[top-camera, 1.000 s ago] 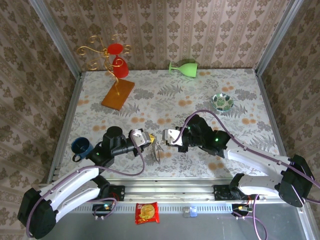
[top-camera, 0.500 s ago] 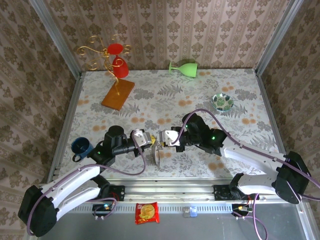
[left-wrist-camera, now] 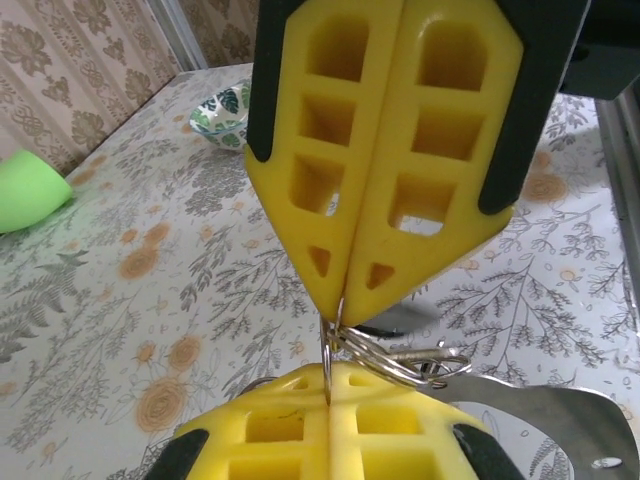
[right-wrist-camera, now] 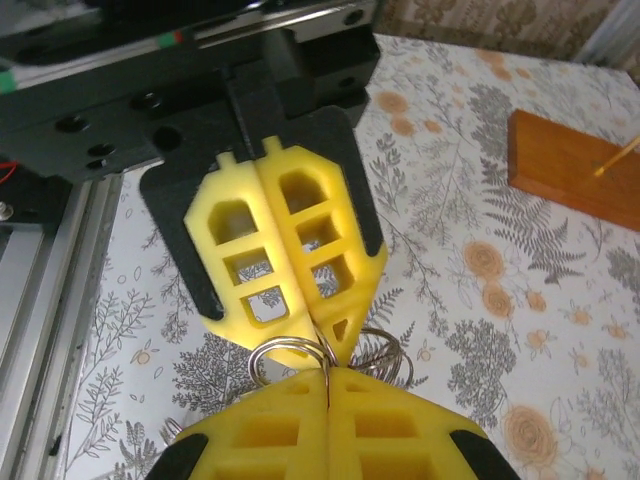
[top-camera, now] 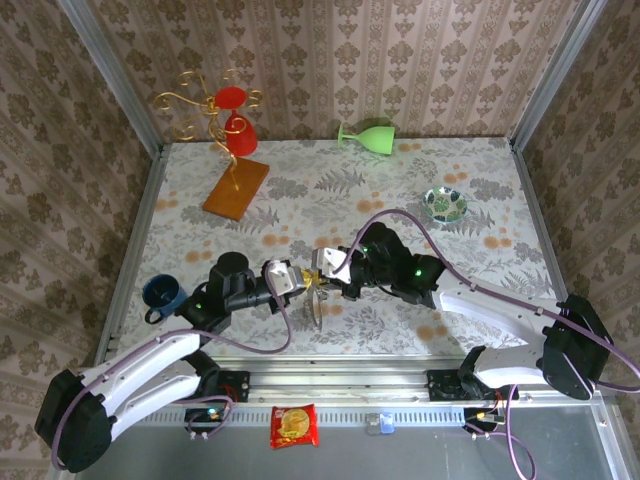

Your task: Put the keys on the keyring

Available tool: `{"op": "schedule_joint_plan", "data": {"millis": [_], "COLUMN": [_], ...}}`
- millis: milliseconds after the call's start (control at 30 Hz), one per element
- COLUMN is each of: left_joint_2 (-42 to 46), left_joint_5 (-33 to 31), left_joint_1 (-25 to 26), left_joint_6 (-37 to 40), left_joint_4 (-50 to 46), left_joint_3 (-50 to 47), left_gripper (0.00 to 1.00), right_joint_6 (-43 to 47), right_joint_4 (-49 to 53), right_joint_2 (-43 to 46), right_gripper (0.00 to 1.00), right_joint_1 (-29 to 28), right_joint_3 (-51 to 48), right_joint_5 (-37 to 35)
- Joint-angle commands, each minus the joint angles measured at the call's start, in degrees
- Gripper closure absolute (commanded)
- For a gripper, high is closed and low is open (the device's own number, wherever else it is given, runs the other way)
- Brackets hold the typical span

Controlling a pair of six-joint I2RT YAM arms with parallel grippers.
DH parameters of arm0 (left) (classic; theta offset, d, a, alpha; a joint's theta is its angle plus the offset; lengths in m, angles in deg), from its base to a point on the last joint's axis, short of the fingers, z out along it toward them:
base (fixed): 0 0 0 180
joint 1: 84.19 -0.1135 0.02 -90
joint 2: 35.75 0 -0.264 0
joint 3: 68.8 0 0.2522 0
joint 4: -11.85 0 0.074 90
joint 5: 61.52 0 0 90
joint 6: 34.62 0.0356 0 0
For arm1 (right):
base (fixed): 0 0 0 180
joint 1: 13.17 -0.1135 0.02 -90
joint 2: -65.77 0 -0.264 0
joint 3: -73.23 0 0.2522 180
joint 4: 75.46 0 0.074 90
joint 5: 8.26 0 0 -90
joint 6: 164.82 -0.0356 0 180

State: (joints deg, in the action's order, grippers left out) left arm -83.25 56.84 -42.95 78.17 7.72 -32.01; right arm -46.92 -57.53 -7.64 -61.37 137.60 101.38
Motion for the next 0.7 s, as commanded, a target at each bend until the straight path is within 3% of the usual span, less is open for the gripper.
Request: {"op": "schedule_joint_plan", "data": {"millis": [0, 333, 667], "left_joint_2": [1.6, 2.7, 4.4], "left_joint_5": [0.4, -3.8, -7.2], "left_joint_1": [0.9, 2.7, 4.3], "left_joint_6": [1.8, 5.0, 6.6], "left_joint_4": [1.4, 2.8, 7.5], "left_joint_3": [0.6, -0.3, -3.5], "left_gripper": [1.00, 1.00, 1.00], "right_joint_6": [-5.9, -15.9, -25.0], "right_joint_4": [1.2, 4.2, 1.3], "right_joint_2": [-0.3, -1.6, -5.1], "right_gripper": [1.00, 1.00, 1.00], "right_joint_1": [0.0, 0.0, 3.3], "right_joint_3": [2.9, 3.5, 3.6], "right_joint_5": [-6.0, -6.5, 4.1]}}
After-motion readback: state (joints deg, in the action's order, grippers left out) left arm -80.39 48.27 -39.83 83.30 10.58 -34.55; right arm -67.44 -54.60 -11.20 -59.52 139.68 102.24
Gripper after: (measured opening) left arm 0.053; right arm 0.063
